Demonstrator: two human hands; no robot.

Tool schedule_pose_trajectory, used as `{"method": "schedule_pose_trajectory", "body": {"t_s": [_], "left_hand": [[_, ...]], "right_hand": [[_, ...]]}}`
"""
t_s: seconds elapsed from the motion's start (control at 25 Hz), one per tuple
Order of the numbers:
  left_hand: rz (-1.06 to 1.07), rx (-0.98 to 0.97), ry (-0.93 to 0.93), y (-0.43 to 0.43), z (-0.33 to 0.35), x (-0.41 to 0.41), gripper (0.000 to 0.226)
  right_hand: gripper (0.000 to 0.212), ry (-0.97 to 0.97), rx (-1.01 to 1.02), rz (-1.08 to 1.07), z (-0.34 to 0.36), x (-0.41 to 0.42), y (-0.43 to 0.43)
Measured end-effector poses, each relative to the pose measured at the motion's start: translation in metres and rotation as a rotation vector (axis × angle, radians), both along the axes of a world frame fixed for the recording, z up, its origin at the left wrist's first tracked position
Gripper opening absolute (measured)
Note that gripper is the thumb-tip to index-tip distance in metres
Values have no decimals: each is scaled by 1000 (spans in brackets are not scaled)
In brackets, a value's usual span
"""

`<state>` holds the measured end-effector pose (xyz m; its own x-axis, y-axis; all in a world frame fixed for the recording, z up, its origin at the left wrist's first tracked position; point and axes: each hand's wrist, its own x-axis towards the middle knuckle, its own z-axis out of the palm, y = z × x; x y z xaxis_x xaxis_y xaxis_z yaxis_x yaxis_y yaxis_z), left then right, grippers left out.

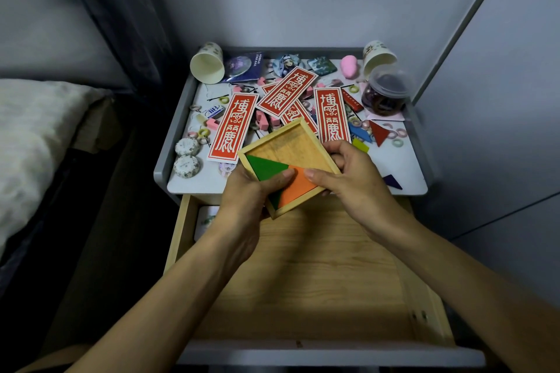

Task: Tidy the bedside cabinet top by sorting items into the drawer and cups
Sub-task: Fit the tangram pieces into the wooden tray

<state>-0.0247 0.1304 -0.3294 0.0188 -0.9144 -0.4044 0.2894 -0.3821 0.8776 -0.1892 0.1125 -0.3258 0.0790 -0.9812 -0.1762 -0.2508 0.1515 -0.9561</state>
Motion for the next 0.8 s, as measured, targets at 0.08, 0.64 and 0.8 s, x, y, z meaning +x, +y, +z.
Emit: {"method": "schedule_pose_trajectory", "body": {"t_s": [0.08,0.64,0.8], "left_hand": [[8,-9,-10,0,0,0,41],[106,32,36,-2,7,3,31],[87,35,56,-2,7,0,30]], "right_hand": [[45,0,3,1,-2,2,2],[21,1020,-25,152,-6,-108,-37],[18,1034,-59,180,-9,-106,-40]]}}
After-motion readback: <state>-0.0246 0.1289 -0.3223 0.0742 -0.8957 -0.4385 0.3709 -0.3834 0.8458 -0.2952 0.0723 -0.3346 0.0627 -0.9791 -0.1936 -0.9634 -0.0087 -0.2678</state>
